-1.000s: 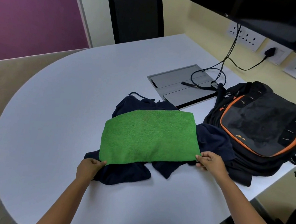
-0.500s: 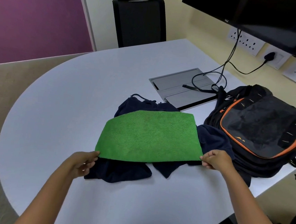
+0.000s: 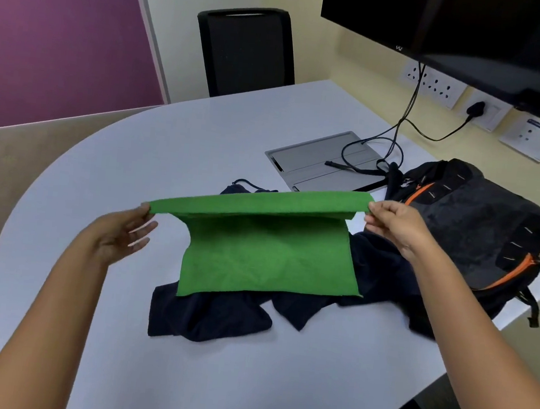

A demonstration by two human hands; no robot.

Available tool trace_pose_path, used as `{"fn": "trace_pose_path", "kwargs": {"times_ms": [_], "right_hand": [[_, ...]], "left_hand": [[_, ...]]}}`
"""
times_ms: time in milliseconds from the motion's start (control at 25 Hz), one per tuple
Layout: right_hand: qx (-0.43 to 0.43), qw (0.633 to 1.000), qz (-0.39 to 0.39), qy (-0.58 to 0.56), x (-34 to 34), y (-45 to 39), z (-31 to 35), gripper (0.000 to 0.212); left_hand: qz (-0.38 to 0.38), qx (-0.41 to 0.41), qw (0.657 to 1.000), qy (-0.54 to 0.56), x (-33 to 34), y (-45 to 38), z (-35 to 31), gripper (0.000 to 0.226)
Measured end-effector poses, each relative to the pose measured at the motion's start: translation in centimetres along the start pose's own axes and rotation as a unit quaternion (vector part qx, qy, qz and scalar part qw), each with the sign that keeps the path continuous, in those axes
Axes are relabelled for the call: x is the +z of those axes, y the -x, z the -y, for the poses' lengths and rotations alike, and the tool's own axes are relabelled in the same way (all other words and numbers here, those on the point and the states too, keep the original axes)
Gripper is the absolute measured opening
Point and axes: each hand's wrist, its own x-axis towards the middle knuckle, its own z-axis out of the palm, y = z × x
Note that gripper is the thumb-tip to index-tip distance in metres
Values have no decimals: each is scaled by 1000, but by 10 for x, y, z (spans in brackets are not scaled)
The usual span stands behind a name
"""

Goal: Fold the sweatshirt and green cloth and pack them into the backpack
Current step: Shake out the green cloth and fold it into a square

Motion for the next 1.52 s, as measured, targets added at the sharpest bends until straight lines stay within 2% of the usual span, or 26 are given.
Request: {"fn": "trace_pose_path", "kwargs": {"times_ms": [200,320,480,600,680,800,920,1040,1080,1160,1240,1320,1440,1520], "right_hand": [[171,981,6,93,-19,22,-96,10],[170,974,-19,148,-22,31,-131,11],[159,979,-36,126,-16,33,-141,19],[181,979,-34,84,-13,31,-144,18],[188,980,-41,56,-10,32,-143,16],[158,984,-77,40,-7,30,-133,15],[149,986,-76,21,-12,27,-127,15],[197,977,-83,18,-13,30,-137,21],[207,973,-104,6,-11,31,-139,19],[194,966,-173,-1,-5,32,-139,16],[165,954,-249,17,2,30,-138,23],[133,948,-288,10,11,29,-133,30],[111,941,-272,-166,32,22,-109,38],[52,948,-225,-219,54,21,-80,40]], "left_hand": [[0,-141,988,-63,-12,-17,82,9],[5,-181,982,-55,-9,-18,119,7],[-9,-168,986,-12,0,-20,134,5],[-24,-149,989,-3,5,-23,137,5],[-45,-142,989,16,7,-26,138,12],[-74,-137,987,44,7,-26,136,15],[-53,-138,988,-36,-2,-18,142,18],[-22,-162,983,-86,-9,-6,149,8],[-20,-157,984,-79,-8,-2,147,5],[-49,-116,991,-55,-4,2,140,21],[-92,-76,992,-47,2,7,134,34],[-113,-62,991,-24,11,17,130,38],[-113,2,994,-12,27,31,117,36],[-64,66,995,-33,45,42,102,30]]}}
